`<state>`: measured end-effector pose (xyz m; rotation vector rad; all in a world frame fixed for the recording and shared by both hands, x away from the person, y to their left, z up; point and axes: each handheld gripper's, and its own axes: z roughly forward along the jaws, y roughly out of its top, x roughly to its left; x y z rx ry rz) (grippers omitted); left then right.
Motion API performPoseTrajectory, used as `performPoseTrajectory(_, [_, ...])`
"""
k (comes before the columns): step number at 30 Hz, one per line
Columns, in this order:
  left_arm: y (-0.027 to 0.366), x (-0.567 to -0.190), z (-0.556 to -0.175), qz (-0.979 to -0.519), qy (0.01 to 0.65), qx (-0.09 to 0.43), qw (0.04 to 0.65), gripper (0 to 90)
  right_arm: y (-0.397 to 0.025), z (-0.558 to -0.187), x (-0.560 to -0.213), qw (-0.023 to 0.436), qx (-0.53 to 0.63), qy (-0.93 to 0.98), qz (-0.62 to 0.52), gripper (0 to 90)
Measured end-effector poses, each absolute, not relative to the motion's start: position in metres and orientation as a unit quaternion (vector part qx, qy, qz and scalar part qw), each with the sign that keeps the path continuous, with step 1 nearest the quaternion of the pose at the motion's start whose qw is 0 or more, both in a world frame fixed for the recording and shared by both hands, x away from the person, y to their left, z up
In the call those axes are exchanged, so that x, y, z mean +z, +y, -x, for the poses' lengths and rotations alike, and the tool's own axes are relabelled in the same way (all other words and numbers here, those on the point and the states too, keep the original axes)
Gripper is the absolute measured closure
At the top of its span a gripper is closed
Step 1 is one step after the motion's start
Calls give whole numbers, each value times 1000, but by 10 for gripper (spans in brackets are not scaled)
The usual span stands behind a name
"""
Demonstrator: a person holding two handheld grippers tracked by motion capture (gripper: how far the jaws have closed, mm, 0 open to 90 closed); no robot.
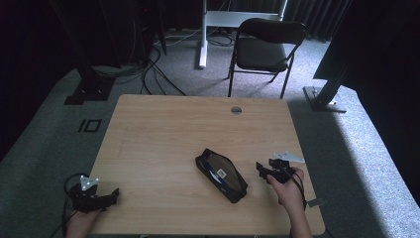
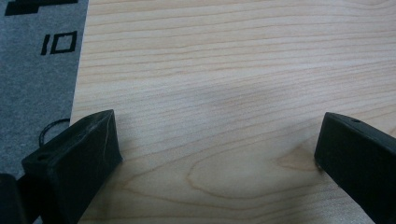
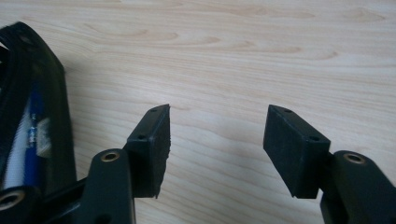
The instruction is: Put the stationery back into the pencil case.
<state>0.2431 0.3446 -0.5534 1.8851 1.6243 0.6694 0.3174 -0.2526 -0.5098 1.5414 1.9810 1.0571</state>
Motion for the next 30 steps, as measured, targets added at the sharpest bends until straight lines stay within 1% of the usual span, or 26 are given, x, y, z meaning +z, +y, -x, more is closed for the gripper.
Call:
performPoseTrajectory(14, [345, -553, -243, -702, 605, 250, 279, 2, -269, -308, -523, 230, 356, 698, -577, 375])
performPoseTrajectory(23, [345, -553, -243, -703, 605, 250, 279, 2, -282, -301, -535, 240, 339, 686, -597, 320])
performPoseTrajectory(30, [345, -553, -243, -703, 605, 249, 278, 3, -289, -297, -543, 253, 316, 690, -600, 257])
